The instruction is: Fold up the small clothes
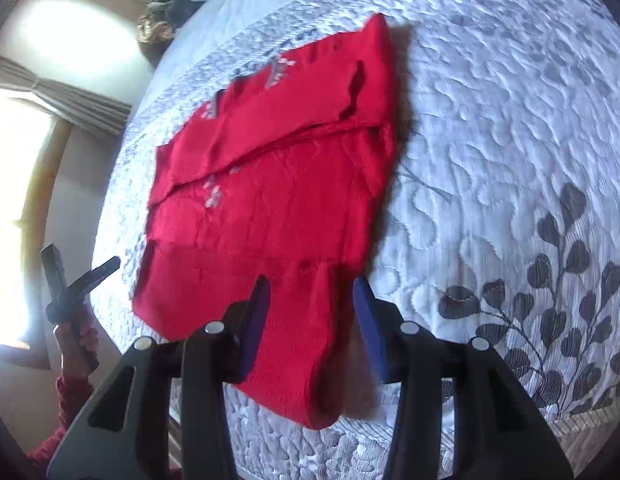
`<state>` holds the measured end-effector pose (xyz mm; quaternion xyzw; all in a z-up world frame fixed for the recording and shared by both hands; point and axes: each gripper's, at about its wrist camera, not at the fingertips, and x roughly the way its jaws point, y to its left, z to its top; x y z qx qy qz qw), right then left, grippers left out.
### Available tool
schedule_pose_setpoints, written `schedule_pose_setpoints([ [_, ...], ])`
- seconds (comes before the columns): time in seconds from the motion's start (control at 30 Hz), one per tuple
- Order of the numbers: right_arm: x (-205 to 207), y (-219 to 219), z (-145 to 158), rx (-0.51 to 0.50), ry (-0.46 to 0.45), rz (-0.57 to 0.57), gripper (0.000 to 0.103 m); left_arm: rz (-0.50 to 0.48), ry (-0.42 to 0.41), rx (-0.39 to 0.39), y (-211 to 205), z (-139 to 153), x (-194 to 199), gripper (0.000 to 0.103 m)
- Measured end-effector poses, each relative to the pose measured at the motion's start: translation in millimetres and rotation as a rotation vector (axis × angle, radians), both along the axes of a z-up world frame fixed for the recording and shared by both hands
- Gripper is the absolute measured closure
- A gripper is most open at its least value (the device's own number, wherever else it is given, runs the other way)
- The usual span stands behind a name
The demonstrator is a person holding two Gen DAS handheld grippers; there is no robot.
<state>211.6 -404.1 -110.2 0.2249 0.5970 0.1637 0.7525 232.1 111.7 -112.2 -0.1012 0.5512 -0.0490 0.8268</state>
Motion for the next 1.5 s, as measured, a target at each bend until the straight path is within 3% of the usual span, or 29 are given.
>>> schedule_pose_setpoints([
  [0.1,4,11,0,-0.007,0.004,0.06,0.052,-0.063,-0.007,0.031,-9,0,2,0.055],
  [0.43,16,29,-32,-0.025,0.078,0.138,0.054,-0.18,0.022,0.082,-39,-27,13,0.055],
  [0.5,17,33,-35,-0.027,0.08,0.152,0.059,-0.197,0.036,0.106,-44,-34,16,0.055],
  [0.63,18,35,-33,-0.051,0.056,0.164,0.093,-0.213,0.047,0.136,-48,-43,18,0.057],
  [0.7,18,34,-29,-0.043,0.033,0.159,0.098,-0.223,0.037,0.117,-50,-42,16,0.07],
  [0.73,17,33,-24,-0.037,0.012,0.161,0.098,-0.232,0.031,0.108,-51,-41,14,0.082],
  [0.87,13,29,-14,0.005,-0.026,0.161,0.098,-0.228,0.01,0.122,-51,-43,15,0.096],
  [1.0,11,28,-13,0.01,-0.038,0.167,0.098,-0.205,-0.037,0.059,-44,-34,13,0.096],
  [1.1,15,28,-20,-0.001,-0.014,0.167,0.093,-0.235,-0.035,0.067,-48,-35,15,0.096],
  [1.2,19,30,-30,0.0,0.013,0.159,0.09,-0.246,-0.014,0.111,-54,-42,22,0.09],
  [1.27,22,33,-34,-0.008,0.022,0.16,0.078,-0.254,-0.007,0.113,-56,-45,27,0.066],
  [1.3,24,35,-36,-0.02,0.026,0.165,0.075,-0.253,-0.004,0.124,-57,-46,29,0.061],
  [1.43,26,42,-40,-0.069,0.033,0.19,0.073,-0.263,0.016,0.135,-60,-55,36,0.062],
  [1.5,27,41,-41,-0.074,0.034,0.193,0.073,-0.275,0.016,0.118,-61,-56,35,0.075],
])
